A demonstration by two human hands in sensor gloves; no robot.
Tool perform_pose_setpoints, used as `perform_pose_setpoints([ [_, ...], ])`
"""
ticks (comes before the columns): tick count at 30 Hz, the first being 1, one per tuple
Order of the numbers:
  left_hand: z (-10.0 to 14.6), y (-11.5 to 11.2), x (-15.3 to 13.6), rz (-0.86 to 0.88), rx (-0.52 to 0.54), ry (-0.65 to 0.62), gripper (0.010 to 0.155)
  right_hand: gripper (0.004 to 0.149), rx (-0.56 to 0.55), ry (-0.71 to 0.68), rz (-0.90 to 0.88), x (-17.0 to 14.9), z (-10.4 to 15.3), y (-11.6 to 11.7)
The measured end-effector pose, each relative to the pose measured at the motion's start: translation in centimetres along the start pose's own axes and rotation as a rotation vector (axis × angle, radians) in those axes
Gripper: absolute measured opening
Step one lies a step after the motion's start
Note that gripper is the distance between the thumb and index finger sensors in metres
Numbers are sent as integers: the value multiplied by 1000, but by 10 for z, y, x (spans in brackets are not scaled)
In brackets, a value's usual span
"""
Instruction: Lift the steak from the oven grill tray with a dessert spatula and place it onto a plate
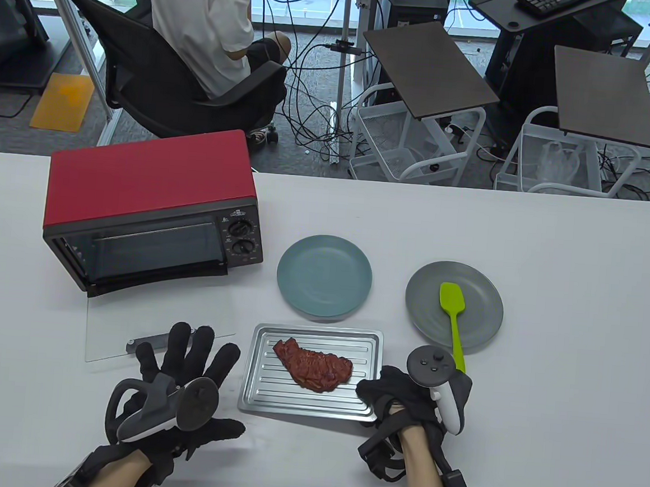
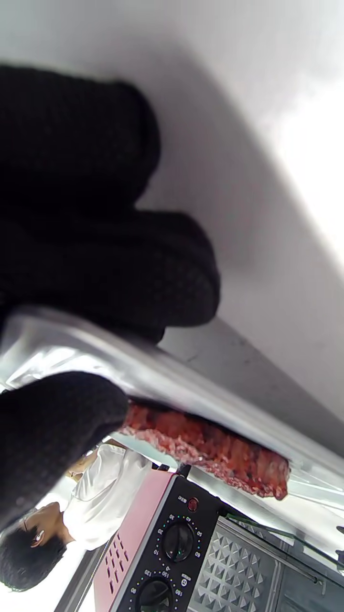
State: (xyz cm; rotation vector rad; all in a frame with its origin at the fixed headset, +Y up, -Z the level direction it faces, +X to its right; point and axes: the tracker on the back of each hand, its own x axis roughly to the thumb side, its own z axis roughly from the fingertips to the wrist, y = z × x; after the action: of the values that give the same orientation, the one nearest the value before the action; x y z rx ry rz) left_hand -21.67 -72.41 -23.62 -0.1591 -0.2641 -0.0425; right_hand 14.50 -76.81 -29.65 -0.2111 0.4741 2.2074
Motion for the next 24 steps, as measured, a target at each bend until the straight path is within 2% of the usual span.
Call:
perform_pose_setpoints([
  [8,1,0,-1,5,7,6,117,64,-45,10,77,4,4,-1],
  [24,0,-1,-3,38,-2,9,112,69,-107,24,242,11,8,0],
])
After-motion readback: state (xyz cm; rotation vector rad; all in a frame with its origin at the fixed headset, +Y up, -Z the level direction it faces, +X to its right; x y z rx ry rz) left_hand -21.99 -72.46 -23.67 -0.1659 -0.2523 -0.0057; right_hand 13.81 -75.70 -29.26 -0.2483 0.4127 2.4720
